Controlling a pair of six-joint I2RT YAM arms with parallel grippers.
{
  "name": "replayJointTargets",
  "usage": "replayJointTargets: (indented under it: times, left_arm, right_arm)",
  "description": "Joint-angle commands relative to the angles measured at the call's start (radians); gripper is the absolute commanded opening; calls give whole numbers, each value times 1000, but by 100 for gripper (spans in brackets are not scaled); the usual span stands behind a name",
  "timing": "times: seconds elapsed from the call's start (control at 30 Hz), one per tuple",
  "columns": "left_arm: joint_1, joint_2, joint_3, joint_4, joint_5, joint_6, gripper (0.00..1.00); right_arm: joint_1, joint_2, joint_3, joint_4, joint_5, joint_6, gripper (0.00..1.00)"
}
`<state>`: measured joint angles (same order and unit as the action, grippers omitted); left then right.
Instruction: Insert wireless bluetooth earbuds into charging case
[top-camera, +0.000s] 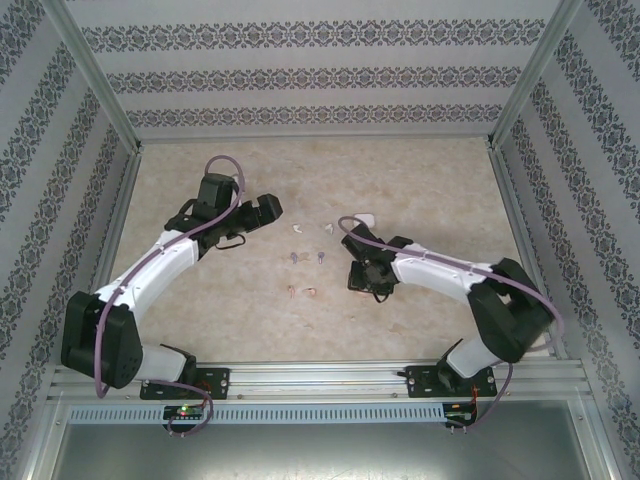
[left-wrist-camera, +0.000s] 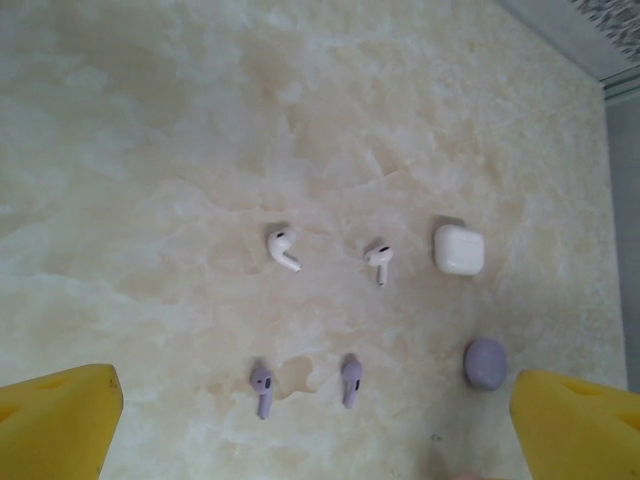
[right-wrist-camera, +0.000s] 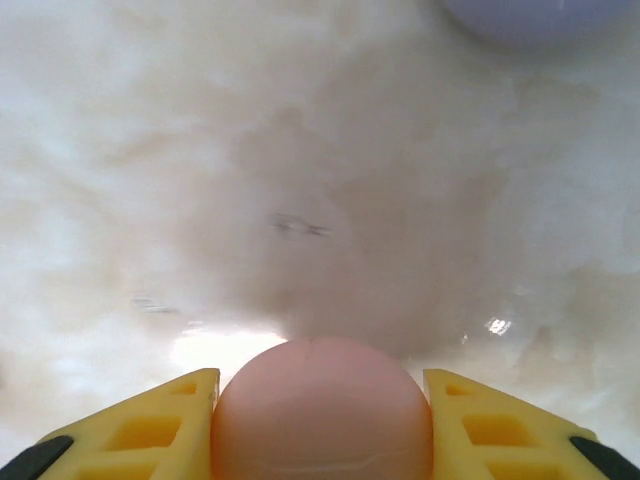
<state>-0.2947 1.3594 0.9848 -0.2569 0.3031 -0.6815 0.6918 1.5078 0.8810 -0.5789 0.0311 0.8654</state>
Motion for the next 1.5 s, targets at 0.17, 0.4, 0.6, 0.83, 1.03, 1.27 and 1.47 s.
replayJointTargets:
  times: [0.17,0.4,0.6,0.83,1.03,1.27,1.47]
  left_arm:
    - [-12,-9,-219,582,134,-44,99]
    - [-27,20,-315,862,152,-105,99]
    - [-75,63,-309,922,168,-64,100]
    - [-125,126,-280,926,205,14,90]
    - [-149,184,-225,902,248,62,74]
    - [-162,239,-182,901,284,74,63]
    - [-169,280,-157,906,290,76,57]
  right_arm:
    - [-77,-21,207,216,-69,258,36]
    - [-117,93,236,514,-88,678,35]
    - [-91,124,254,561,-26,828,35]
    - [-93,137,255,602,-61,847,36]
    - [-85,141,250,610,-74,840,36]
    - [-78,149,245,619,-77,839,36]
    - [-79,146,243,622,-82,836,36]
